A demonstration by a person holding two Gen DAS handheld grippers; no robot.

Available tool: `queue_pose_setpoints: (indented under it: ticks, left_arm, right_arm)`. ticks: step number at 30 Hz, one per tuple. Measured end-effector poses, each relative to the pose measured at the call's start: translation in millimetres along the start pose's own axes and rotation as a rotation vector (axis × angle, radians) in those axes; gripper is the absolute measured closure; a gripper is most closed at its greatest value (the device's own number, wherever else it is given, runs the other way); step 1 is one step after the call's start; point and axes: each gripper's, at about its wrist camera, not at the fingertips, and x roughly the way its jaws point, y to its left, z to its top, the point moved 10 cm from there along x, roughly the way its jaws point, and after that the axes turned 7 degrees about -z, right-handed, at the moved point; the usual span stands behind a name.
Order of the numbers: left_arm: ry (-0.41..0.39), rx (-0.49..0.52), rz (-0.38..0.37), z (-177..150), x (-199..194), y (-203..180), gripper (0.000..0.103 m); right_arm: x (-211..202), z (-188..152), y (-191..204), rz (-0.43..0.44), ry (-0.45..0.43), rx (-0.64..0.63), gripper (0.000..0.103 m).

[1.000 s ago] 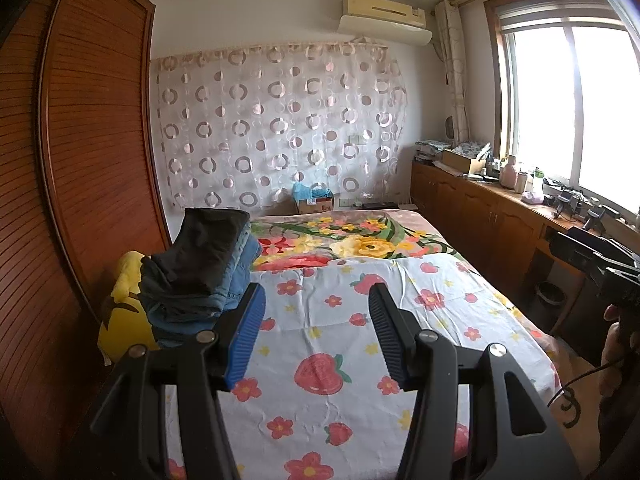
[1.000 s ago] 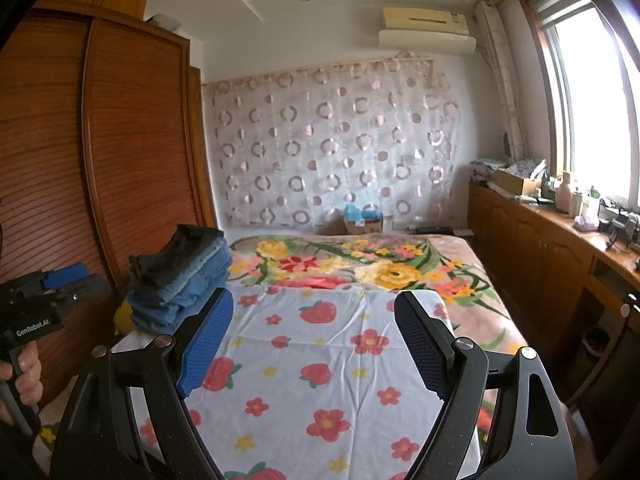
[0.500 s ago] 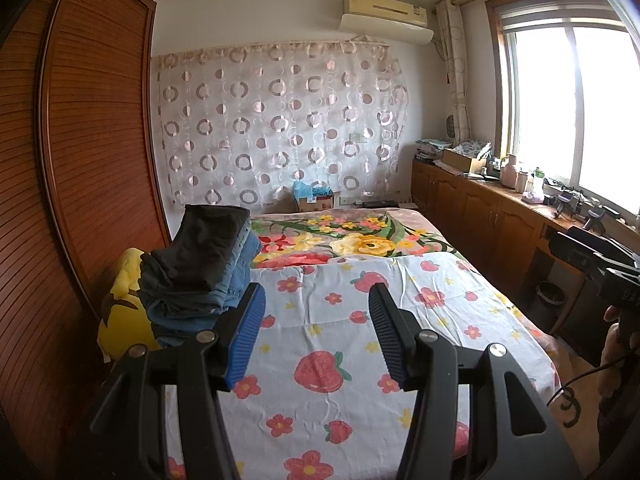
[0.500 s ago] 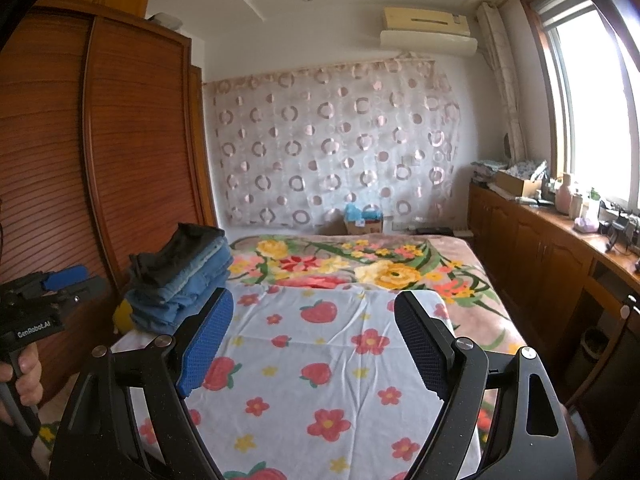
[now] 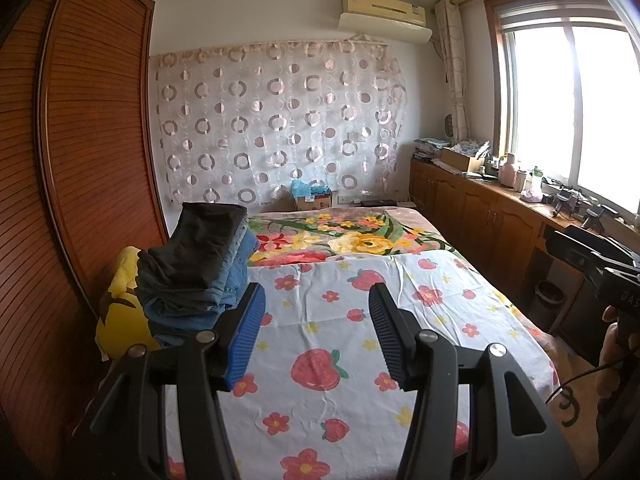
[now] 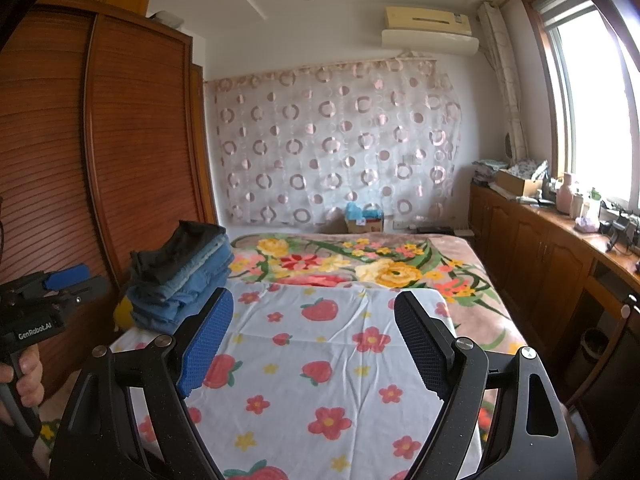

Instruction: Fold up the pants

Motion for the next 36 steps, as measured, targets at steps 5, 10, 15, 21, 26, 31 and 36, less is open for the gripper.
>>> queue_pose_setpoints:
  ticks: [5, 10, 15, 21, 26, 31, 36]
  left_arm:
    - [0.000, 0.000, 0.000, 0.2, 0.0, -0.1, 0.050]
    - [0.001, 0.001, -0.001, -0.3, 0.1, 0.2, 0.050]
    - [0.001, -0.001, 0.000, -0.4, -0.1, 0.3, 0.050]
    - [0.003, 0.000, 0.001, -0.9, 0.3, 0.1, 0.049]
    - [0.002, 0.000, -0.001, -0.5, 0.3, 0.0, 0.049]
    - [0.003, 0.000, 0.001, -0.4, -0.2, 0.5, 0.049]
    - [0.003, -0.001, 0.000, -0.3, 0.3, 0.1, 0.049]
  right_arm:
    - [0.1, 0.0, -1.2, -0.004, 0.000, -0.001, 0.018]
    - [2.2, -1.5, -0.1, -0.002, 0.004, 0.002, 0.018]
    - [2.3, -2.4, -0.3, 0.000, 0.004, 0.000, 0.018]
    - [2.2, -2.3, 0.2, -0.001, 0.004, 0.001, 0.018]
    - [2.4, -3.1, 1.0, 0.000, 0.004, 0.000, 0.018]
    - [2.4, -3.0, 0.8, 0.000, 0.004, 0.001, 0.018]
    - [2.3, -2.7, 1.4, 0.000, 0.005, 0.001, 0.018]
